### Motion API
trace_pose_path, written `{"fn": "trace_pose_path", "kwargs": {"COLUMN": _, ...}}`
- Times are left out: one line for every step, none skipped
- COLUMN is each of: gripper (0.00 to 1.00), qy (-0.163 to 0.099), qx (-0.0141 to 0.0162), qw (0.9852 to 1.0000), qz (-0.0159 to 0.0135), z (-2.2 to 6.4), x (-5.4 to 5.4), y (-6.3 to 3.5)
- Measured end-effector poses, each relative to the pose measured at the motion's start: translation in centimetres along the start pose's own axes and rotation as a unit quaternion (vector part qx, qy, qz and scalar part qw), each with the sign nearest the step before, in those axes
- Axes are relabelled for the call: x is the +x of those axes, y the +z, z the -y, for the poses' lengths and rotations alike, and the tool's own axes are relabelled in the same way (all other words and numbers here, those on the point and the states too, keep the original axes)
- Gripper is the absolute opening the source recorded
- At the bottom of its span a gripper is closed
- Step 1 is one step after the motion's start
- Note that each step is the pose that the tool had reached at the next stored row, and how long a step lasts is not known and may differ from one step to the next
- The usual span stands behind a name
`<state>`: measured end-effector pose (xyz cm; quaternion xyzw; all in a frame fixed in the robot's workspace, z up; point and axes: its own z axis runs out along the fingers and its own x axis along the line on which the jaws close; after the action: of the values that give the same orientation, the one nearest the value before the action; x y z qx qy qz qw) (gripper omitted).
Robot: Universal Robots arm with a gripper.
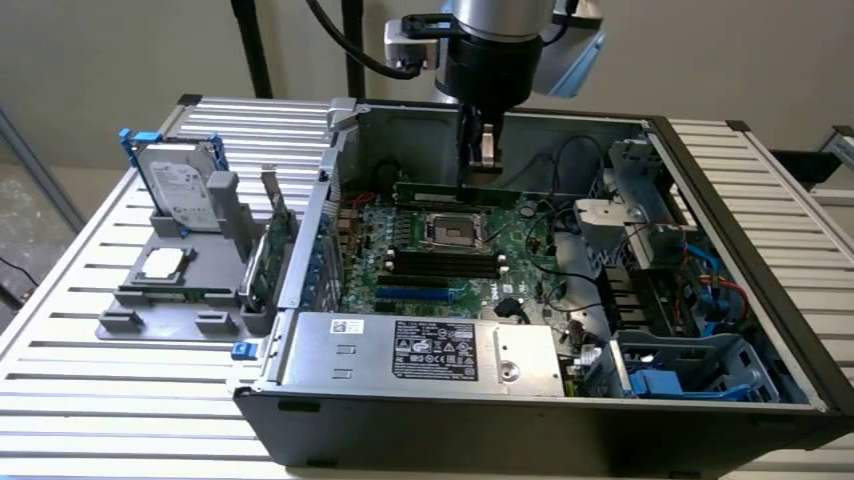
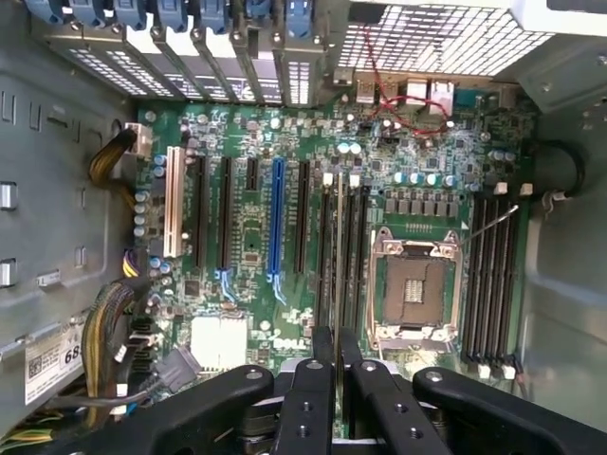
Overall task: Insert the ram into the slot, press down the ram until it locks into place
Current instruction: 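Insert the ram into the slot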
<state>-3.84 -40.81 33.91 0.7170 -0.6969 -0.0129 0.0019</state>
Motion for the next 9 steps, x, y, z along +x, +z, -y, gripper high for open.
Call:
{"fn": "trace_pose_path", "kwargs": {"gripper": 0.14, "qy": 0.000, "qx": 0.0001, "qw": 1.0000, "qz": 0.0001, "z": 0.03, "x": 0.2, "y": 0.19}}
{"fn": "trace_pose_path", "kwargs": {"gripper": 0.14, "qy": 0.000, "qx": 0.0001, "qw": 1.0000, "qz": 0.0002, "z": 0.04, "x": 0.2, "y": 0.38}}
{"fn": "trace_pose_path", "kwargs": {"gripper": 0.14, "qy": 0.000, "qx": 0.0000, "qw": 1.0000, "qz": 0.0000, "z": 0.04, "x": 0.2, "y": 0.55}}
{"fn": "trace_pose_path", "kwargs": {"gripper": 0.14, "qy": 0.000, "qx": 0.0000, "qw": 1.0000, "qz": 0.0001, "z": 0.05, "x": 0.2, "y": 0.73}}
{"fn": "trace_pose_path", "kwargs": {"gripper": 0.14, "qy": 0.000, "qx": 0.0000, "qw": 1.0000, "qz": 0.0000, "z": 0.05, "x": 0.2, "y": 0.91}}
{"fn": "trace_pose_path", "kwargs": {"gripper": 0.14, "qy": -0.001, "qx": 0.0000, "qw": 1.0000, "qz": 0.0000, "z": 0.06, "x": 0.2, "y": 1.09}}
{"fn": "trace_pose_path", "kwargs": {"gripper": 0.14, "qy": -0.001, "qx": 0.0000, "qw": 1.0000, "qz": 0.0000, "z": 0.06, "x": 0.2, "y": 1.27}}
{"fn": "trace_pose_path", "kwargs": {"gripper": 0.14, "qy": -0.002, "qx": 0.0001, "qw": 1.0000, "qz": 0.0000, "z": 0.07, "x": 0.1, "y": 1.46}}
{"fn": "trace_pose_path", "kwargs": {"gripper": 0.14, "qy": -0.003, "qx": 0.0002, "qw": 1.0000, "qz": -0.0001, "z": 0.08, "x": -0.1, "y": 1.65}}
